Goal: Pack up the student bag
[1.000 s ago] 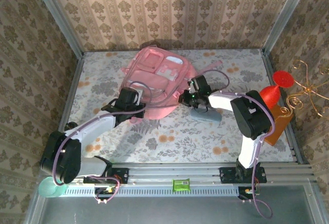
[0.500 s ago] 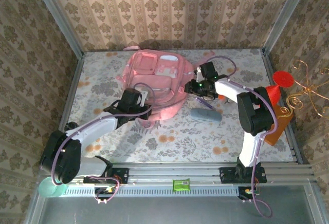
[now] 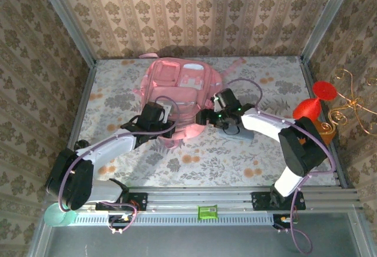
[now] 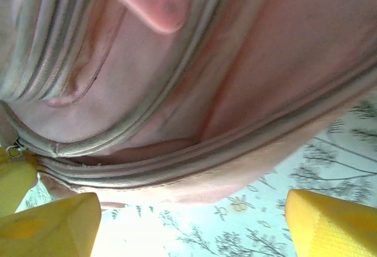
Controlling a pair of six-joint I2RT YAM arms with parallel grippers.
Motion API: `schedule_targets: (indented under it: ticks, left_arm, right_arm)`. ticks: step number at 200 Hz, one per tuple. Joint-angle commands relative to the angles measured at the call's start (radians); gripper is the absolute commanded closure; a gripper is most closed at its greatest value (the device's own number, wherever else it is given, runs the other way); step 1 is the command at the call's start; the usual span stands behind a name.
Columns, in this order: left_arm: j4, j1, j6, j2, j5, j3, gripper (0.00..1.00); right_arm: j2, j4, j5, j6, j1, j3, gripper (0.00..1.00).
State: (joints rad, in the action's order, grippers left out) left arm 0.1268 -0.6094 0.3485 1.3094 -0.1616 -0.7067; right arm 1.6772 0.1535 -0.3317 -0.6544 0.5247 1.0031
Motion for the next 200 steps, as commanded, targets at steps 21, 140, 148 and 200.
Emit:
schedule_targets:
  ticks: [21,140,148,200]
  left_arm:
    - [0.002,-0.013,0.005,-0.015,0.013,0.001,1.0]
    - [0.166,0.016,-0.055,-0.078,0.212,0.021,1.0]
    - [0.169,0.024,-0.055,-0.075,0.212,0.024,1.0]
    - [0.126,-0.008,-0.076,-0.073,0.08,0.035,1.0]
  right_arm:
    - [0.08,-0.166,0.077,-0.145,0.025,-0.018,0.19]
    - [0.089,-0.071,0.097,0.094,-0.138,0.039,0.97]
    - [0.097,-0.05,0.071,0.121,-0.16,0.062,0.97]
    - [0.22,0.015,-0.004,0.199,-0.244,0.23,0.96]
